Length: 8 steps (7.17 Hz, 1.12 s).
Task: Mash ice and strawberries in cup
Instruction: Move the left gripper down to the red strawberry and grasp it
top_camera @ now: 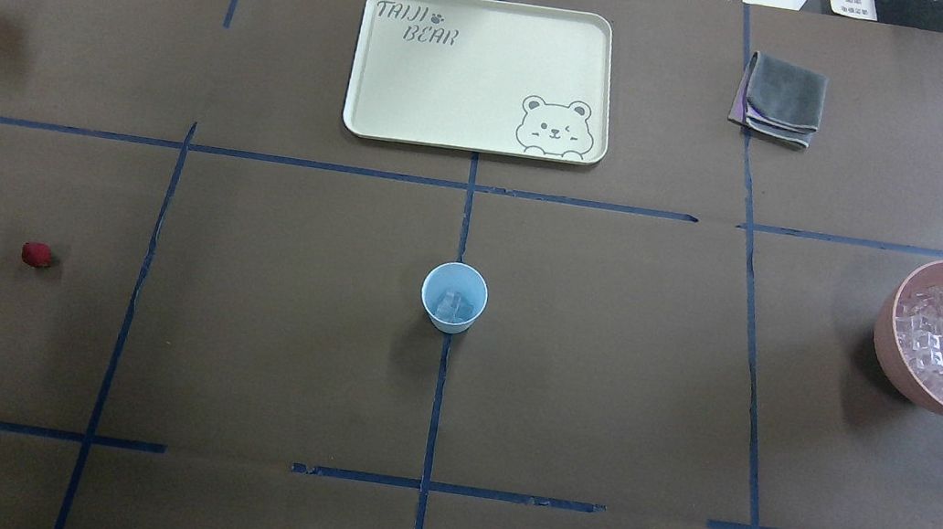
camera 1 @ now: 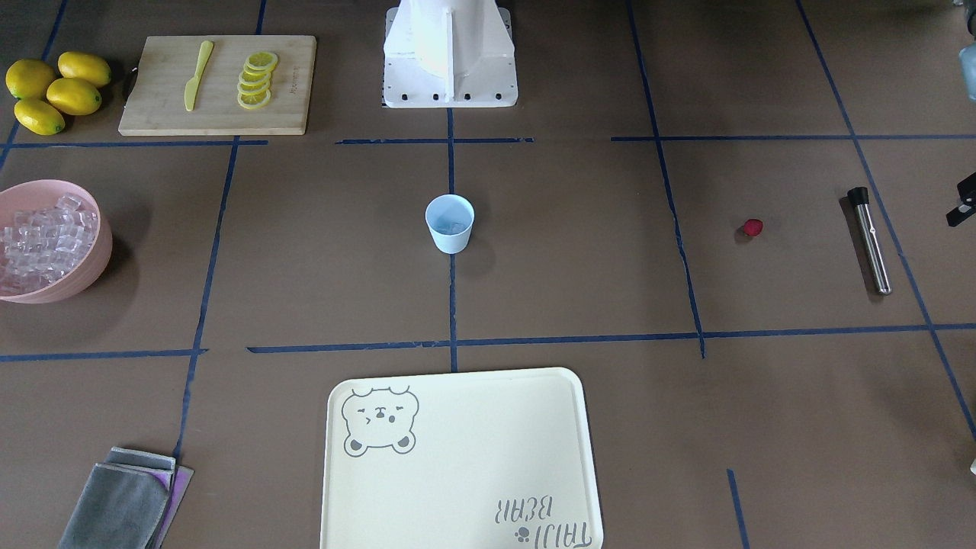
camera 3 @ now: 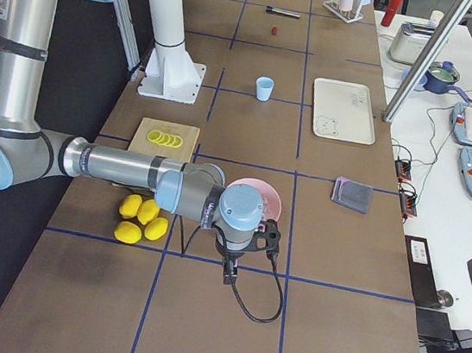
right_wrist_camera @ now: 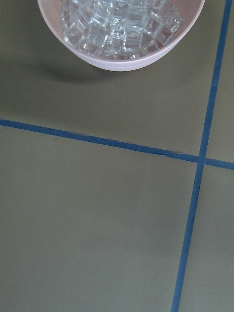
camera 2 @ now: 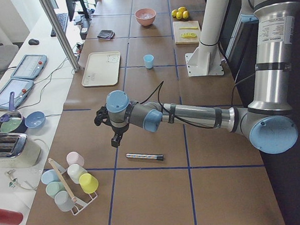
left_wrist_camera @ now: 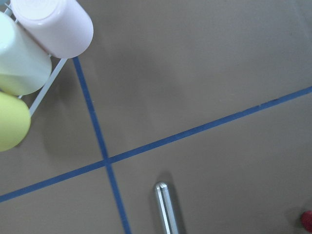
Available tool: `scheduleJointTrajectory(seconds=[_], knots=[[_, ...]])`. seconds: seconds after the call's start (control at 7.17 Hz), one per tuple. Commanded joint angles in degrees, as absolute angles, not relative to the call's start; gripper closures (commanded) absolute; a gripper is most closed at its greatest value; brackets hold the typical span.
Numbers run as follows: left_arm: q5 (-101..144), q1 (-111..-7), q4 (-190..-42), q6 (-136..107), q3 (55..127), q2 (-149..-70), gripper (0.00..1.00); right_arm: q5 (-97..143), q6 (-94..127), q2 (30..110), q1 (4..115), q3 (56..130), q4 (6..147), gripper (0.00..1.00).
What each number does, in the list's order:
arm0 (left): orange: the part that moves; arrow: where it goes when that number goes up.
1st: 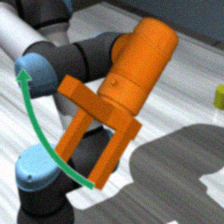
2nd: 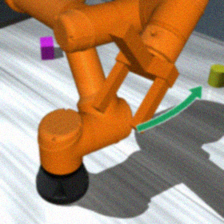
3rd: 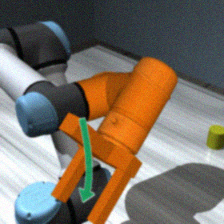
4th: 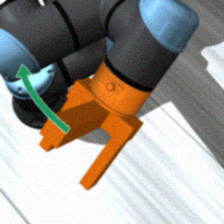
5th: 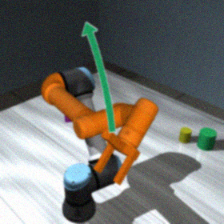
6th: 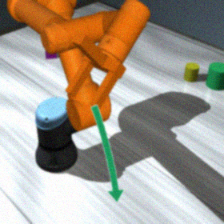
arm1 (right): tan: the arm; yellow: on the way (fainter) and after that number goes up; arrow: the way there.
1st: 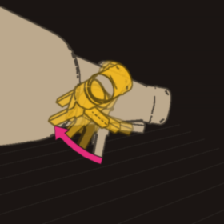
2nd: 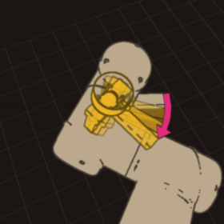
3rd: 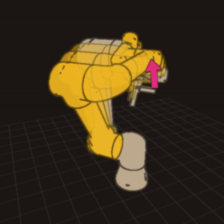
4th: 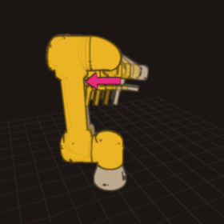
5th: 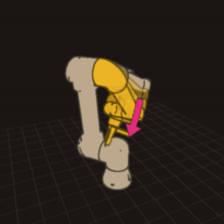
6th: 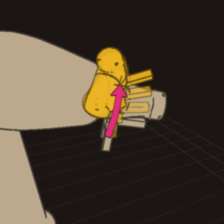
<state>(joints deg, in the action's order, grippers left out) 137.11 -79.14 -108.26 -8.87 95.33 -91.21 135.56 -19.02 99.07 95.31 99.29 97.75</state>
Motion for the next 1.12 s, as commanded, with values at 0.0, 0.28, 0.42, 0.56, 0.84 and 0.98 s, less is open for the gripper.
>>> scheduleJointTrajectory(seconds=[0.0,0.28,0.42,0.56,0.84,0.98], knots=[[129.4,-69.0,-117.7,-29.3,95.7,-90.4,0.00,135.5,-19.0,99.1,95.4,99.3,97.7,0.01],[119.1,-55.0,-128.7,-46.6,94.8,-88.9,0.00,135.5,-19.0,99.1,95.4,99.3,97.7,0.01],[117.7,-51.3,-128.9,-50.5,95.5,-88.9,0.00,135.5,-19.0,99.1,95.4,99.3,97.7,0.01],[117.3,-50.1,-128.9,-51.1,96.1,-88.9,0.00,135.5,-19.0,99.1,95.4,99.3,97.7,0.01],[115.9,-47.8,-128.9,-51.1,98.0,-86.4,0.00,135.5,-19.0,99.1,95.4,99.4,97.7,0.01],[115.7,-46.8,-128.9,-51.1,97.9,-85.9,0.00,135.5,-19.0,99.1,95.4,99.3,97.7,0.01]])
